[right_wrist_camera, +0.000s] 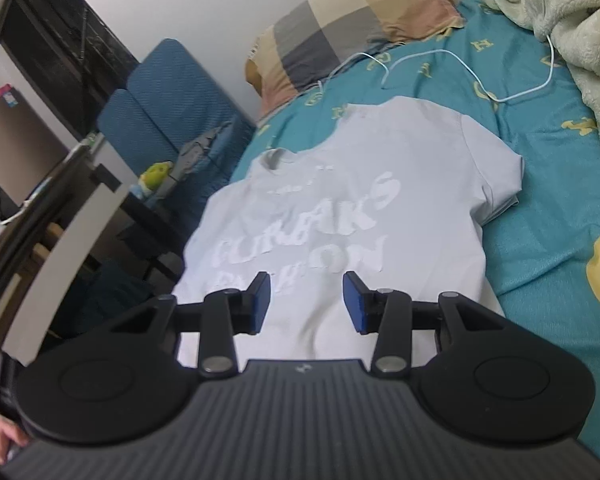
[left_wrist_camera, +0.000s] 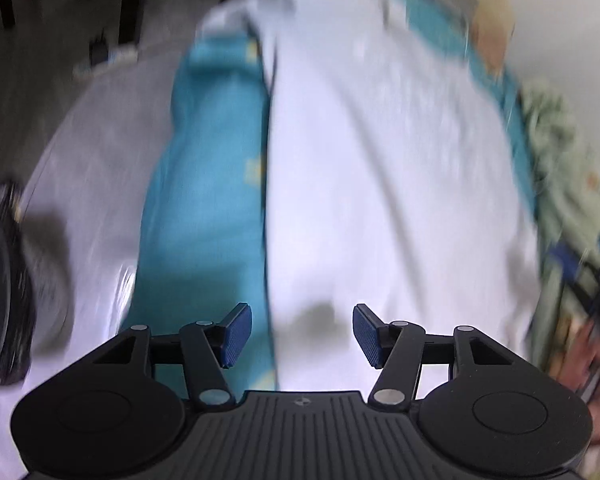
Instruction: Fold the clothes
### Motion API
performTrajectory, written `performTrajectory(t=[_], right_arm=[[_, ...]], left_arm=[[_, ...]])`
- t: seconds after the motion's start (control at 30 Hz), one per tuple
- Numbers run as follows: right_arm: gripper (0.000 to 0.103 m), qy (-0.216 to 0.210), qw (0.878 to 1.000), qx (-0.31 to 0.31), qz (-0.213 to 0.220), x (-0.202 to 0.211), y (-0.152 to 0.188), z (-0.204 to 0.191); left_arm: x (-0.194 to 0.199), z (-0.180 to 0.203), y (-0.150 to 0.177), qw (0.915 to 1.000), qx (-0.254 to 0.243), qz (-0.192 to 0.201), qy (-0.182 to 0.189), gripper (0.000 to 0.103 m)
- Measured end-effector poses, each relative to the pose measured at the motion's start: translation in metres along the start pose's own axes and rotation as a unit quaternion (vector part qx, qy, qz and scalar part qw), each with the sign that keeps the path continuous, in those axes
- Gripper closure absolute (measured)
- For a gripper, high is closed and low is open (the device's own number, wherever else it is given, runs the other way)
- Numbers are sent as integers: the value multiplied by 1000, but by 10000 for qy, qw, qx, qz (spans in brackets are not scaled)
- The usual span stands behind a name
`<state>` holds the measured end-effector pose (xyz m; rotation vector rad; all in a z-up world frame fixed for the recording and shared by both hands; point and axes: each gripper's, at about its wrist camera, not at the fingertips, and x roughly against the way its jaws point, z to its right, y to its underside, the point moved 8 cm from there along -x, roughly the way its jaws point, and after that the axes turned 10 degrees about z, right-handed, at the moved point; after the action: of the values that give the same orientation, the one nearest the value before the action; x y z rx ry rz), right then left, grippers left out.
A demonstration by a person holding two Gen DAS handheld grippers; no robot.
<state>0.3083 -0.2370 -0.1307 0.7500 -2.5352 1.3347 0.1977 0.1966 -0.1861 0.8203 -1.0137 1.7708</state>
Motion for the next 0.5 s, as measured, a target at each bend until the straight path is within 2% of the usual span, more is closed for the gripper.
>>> performTrajectory(t=[0.1, 0.2, 0.27, 0.33, 0.5], right_arm=[[59, -64, 10000, -21, 56, 13, -2, -4], [59, -65, 9998, -181, 83, 20, -4, -1], [59, -69, 9995, -312, 82, 21, -5, 2], [59, -71, 9993, -368, 82, 20, -5, 5], [59, -100, 9987, -486, 62, 14, -7, 10]], left_arm=[[-4, 1, 24, 9985, -70, -520, -138, 44], [-7, -4, 33, 9963, 236, -694, -459, 44], [-9, -2, 38, 9952, 387, -792, -414, 42], [-6, 5, 39, 9948, 340, -883, -365, 41], [6, 23, 46, 9909, 357, -1293, -98, 46]])
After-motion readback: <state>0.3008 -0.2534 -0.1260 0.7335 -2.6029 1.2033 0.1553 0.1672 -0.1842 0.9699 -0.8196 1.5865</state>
